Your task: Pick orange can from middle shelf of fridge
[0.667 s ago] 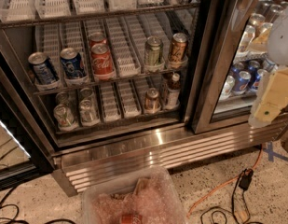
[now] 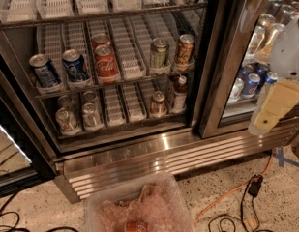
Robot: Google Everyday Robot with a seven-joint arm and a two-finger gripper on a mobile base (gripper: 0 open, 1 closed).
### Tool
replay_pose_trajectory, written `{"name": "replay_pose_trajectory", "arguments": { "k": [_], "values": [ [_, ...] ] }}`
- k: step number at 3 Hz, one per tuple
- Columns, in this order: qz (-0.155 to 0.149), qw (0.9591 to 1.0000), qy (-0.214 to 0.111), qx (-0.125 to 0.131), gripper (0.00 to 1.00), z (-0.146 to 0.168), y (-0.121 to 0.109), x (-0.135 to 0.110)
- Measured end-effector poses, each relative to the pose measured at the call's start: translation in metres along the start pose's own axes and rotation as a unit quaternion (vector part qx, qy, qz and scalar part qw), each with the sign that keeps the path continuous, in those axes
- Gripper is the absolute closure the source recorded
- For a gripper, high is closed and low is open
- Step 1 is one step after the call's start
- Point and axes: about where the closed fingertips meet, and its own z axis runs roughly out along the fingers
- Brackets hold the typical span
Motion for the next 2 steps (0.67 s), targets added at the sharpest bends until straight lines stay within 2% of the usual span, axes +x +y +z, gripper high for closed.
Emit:
{"name": "replay_pose_trajectory", "arguments": {
  "k": [1,2],
  "values": [
    [0.039,0.9992,-0.014,-0.002,0.00,0.0366,-0.0049,0.0043],
    [0.039,0.9992,-0.013,-0.002,0.00,0.0366,-0.0047,0.0045]
  ]
}}
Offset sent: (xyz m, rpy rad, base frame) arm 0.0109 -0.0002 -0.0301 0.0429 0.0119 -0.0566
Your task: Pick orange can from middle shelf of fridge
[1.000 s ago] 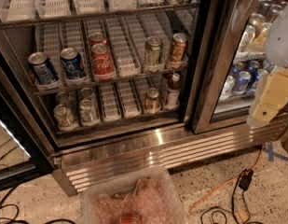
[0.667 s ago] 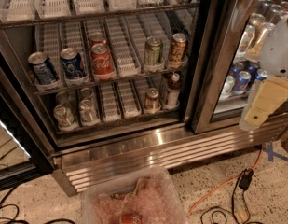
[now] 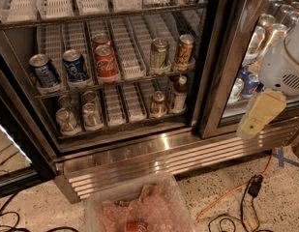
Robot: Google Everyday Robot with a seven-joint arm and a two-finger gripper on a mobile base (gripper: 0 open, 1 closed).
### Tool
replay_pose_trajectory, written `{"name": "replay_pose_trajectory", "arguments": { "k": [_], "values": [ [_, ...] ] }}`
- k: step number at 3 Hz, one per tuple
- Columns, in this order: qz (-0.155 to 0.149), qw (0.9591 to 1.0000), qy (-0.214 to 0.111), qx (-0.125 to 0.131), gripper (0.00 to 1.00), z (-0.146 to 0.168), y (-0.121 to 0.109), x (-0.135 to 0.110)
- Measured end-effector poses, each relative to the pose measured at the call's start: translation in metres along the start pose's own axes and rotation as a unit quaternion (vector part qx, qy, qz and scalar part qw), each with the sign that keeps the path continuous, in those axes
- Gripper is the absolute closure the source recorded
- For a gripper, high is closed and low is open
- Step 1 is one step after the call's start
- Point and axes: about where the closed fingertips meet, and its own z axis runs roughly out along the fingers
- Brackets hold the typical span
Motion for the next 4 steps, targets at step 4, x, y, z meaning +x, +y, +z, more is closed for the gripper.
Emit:
{"name": "replay_pose_trajectory", "arguments": {
  "k": [4],
  "values": [
    [0.105,0.9823,-0.099,0.120,0.00,0.105,-0.092,-0.021]
  ]
}}
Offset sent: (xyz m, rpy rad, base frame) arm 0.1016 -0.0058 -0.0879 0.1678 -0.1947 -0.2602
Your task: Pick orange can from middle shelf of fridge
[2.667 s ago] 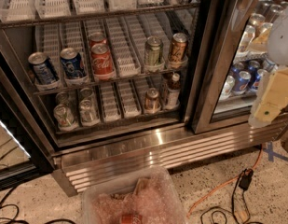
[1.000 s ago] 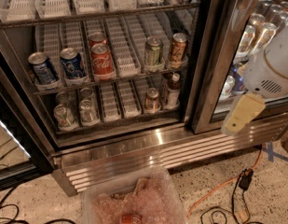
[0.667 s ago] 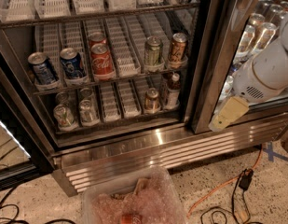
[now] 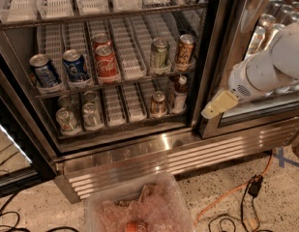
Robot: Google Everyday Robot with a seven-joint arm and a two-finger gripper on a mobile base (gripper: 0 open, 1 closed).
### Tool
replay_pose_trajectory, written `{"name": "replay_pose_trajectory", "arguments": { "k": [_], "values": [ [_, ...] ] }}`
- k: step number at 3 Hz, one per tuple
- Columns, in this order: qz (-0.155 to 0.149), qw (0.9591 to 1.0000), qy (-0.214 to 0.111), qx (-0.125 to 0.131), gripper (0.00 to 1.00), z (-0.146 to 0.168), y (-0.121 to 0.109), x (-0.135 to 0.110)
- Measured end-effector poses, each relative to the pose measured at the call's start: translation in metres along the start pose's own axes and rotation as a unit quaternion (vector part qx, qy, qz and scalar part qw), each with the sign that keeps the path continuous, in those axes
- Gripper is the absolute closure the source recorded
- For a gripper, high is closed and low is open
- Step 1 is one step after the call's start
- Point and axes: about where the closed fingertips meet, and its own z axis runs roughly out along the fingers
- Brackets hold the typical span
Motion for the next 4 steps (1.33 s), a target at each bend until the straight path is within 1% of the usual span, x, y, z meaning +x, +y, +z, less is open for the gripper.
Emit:
{"name": "replay_pose_trajectory", "arguments": {
  "k": [1,2,3,4],
  "values": [
    [0.000,1.0000,0.000,0.000,0.00,0.000,0.000,0.000],
    [0.008,0.9999,-0.007,0.007,0.00,0.006,-0.004,-0.001],
    [0.033,0.9983,-0.042,0.023,0.00,0.030,-0.018,-0.016],
    [0.052,0.9936,-0.084,0.054,0.00,0.052,-0.032,-0.041]
  ]
}}
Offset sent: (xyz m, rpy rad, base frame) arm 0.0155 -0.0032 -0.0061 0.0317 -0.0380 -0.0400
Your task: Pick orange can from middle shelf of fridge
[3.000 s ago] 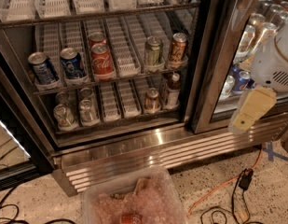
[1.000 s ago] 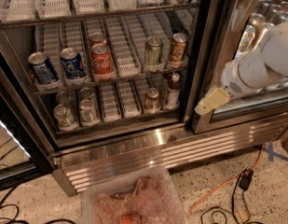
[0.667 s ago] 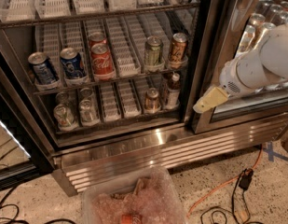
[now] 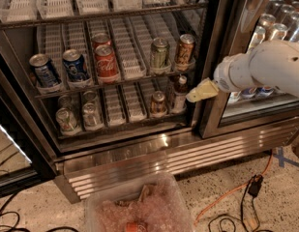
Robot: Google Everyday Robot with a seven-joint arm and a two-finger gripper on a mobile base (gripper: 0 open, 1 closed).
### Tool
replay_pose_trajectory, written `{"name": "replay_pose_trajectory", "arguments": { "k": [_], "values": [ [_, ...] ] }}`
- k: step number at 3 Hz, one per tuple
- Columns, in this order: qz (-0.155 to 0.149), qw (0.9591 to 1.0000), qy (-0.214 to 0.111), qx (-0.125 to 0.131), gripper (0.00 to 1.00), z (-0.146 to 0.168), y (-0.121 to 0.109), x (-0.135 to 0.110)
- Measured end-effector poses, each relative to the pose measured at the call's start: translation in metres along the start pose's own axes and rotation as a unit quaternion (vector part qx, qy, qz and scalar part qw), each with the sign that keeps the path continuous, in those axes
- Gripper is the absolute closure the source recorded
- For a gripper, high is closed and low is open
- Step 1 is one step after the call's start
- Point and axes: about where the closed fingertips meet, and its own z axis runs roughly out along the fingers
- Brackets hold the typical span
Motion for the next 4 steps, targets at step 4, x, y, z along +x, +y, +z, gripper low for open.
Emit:
{"name": "replay_pose_trajectory", "arguments": {
  "k": [4],
  "values": [
    [0.057,0.9938,-0.088,0.037,0.00,0.078,-0.002,-0.035]
  ]
}}
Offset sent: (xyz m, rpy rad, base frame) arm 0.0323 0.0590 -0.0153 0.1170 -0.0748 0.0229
